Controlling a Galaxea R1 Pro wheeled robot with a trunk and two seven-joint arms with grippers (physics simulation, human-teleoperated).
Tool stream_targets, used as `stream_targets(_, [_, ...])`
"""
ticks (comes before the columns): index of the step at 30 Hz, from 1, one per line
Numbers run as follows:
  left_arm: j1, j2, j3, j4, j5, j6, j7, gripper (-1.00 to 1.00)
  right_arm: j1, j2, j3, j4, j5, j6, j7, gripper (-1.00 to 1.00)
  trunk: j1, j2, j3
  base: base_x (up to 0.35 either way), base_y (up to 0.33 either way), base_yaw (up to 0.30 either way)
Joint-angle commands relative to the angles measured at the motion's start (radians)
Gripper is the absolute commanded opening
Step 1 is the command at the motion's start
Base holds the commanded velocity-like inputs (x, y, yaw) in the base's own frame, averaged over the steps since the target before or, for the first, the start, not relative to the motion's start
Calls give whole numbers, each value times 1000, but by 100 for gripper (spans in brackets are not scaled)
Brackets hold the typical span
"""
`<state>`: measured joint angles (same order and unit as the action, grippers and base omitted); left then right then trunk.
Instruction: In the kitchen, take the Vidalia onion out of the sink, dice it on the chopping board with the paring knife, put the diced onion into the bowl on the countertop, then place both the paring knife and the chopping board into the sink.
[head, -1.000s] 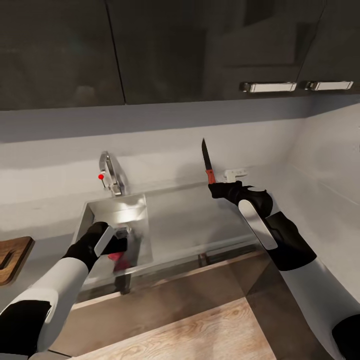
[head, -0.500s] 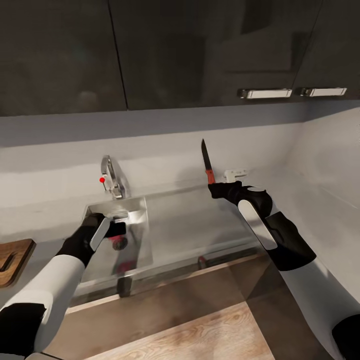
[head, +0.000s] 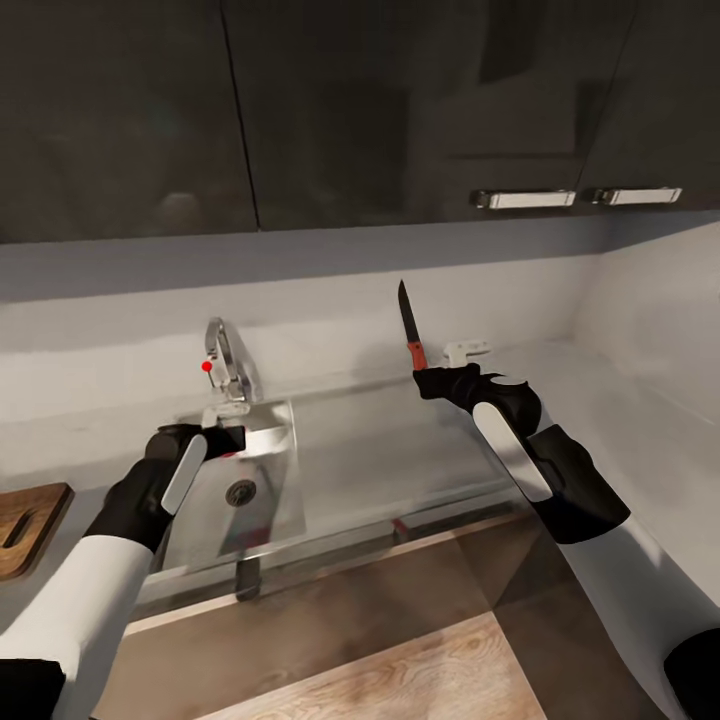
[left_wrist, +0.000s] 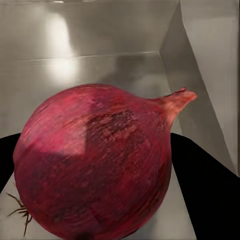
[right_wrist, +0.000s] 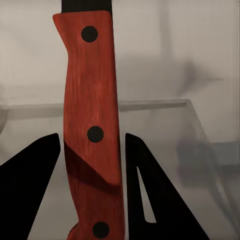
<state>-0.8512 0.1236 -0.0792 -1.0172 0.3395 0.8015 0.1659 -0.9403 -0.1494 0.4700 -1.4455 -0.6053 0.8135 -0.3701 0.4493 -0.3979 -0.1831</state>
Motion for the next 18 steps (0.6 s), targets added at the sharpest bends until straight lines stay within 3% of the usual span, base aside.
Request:
stream_targets(1, [12, 2, -4, -27, 10, 3, 9, -100, -2, -1, 2, -1, -10, 2, -10, -100, 1, -2, -1, 0, 0, 0])
stream_targets(6, [76, 4, -5, -156, 10, 32, 9, -100, -2, -1, 2, -1, -10, 1, -10, -100, 1, -2, 8, 0, 0, 0])
stream_targets(8, [94, 5, -5, -218, 10, 108, 9, -100, -2, -1, 2, -1, -10, 2, -10, -100, 1, -2, 11, 0, 0, 0])
stream_targets(12, [104, 8, -4, -279, 10, 191, 9, -100, -2, -1, 2, -1, -10, 2, -10, -100, 1, -2, 17, 0, 0, 0])
stream_targets(18, [109, 11, -4, -306, 10, 208, 9, -100, -2, -1, 2, -1, -9, 2, -10, -100, 1, -2, 27, 0, 22, 0])
